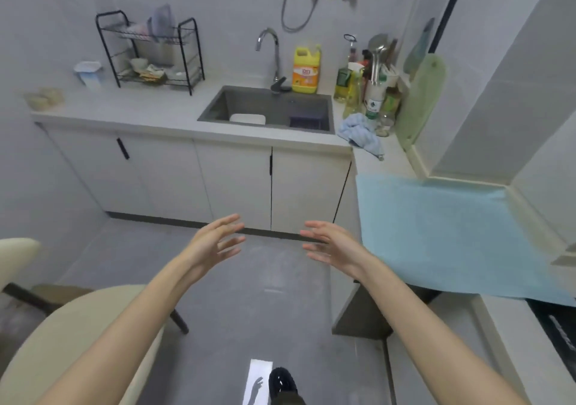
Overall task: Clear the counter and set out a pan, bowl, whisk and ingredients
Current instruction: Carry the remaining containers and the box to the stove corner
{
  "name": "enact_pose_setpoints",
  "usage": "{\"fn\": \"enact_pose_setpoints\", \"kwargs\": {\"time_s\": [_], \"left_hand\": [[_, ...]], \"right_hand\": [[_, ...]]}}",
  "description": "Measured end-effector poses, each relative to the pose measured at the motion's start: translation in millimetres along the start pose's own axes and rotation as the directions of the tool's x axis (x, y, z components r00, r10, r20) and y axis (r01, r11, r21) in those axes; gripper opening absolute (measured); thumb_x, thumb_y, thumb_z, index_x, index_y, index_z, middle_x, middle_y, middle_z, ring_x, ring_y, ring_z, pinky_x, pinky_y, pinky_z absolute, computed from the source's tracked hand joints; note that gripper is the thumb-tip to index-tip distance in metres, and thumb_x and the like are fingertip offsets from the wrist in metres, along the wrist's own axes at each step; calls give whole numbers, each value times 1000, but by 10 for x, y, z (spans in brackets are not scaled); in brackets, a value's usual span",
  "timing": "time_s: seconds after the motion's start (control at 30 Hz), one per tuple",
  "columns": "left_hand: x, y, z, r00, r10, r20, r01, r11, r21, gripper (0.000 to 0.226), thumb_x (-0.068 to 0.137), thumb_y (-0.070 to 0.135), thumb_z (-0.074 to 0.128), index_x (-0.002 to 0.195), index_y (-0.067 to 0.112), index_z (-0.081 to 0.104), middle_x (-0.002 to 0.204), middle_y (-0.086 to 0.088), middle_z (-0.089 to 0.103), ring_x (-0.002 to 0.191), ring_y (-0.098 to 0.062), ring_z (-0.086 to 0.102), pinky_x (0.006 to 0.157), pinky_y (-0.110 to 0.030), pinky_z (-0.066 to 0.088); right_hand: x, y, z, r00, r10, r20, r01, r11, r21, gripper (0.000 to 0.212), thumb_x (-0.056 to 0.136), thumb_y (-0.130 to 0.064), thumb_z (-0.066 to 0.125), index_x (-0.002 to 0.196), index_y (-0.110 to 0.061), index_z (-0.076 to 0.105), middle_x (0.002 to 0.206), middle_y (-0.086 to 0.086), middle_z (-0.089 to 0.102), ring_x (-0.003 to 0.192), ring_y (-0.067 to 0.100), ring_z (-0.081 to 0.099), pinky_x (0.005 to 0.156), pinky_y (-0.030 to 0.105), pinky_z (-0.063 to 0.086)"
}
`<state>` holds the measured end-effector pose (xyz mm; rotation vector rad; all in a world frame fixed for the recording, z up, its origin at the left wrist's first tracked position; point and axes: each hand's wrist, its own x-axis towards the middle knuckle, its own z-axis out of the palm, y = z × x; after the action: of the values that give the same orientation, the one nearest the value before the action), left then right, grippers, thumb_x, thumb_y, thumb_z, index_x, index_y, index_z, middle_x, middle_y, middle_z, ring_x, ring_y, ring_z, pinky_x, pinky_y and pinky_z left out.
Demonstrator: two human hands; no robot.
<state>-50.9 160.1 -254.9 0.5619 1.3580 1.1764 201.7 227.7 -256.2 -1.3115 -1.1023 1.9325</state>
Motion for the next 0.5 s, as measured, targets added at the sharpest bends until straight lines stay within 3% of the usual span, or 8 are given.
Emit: {"fn": "enact_pose_setpoints", "kwargs": {"time_s": [0.13,0.33,0.5], "left_hand": [[506,430,-232,991,24,-133,-30,998,-48,31,89,12,62,119,21,61,118,-1,67,98,-19,67,90,-35,51],[1028,972,-683,957,55,-283,-91,989,-116,35,91,12,59,124,20,58,119,-1,66,106,-21,64,89,-34,51],[1471,1346,-1227,918,71,-391,-145,976,-165,31,92,11,57,121,21,59,119,-1,65,105,-20,63,86,-33,51]], "right_hand": [[775,-515,286,991,32,130,-20,995,-96,22,92,-13,56,113,-18,63,111,3,69,88,21,66,96,39,52],[1746,-1129,930,962,67,265,-8,976,-219,19,92,-14,56,108,-20,63,108,1,69,83,18,66,81,31,55],[2494,-1497,1542,939,50,341,44,964,-261,26,91,-13,58,117,-17,61,115,4,68,88,20,65,88,35,53]]}}
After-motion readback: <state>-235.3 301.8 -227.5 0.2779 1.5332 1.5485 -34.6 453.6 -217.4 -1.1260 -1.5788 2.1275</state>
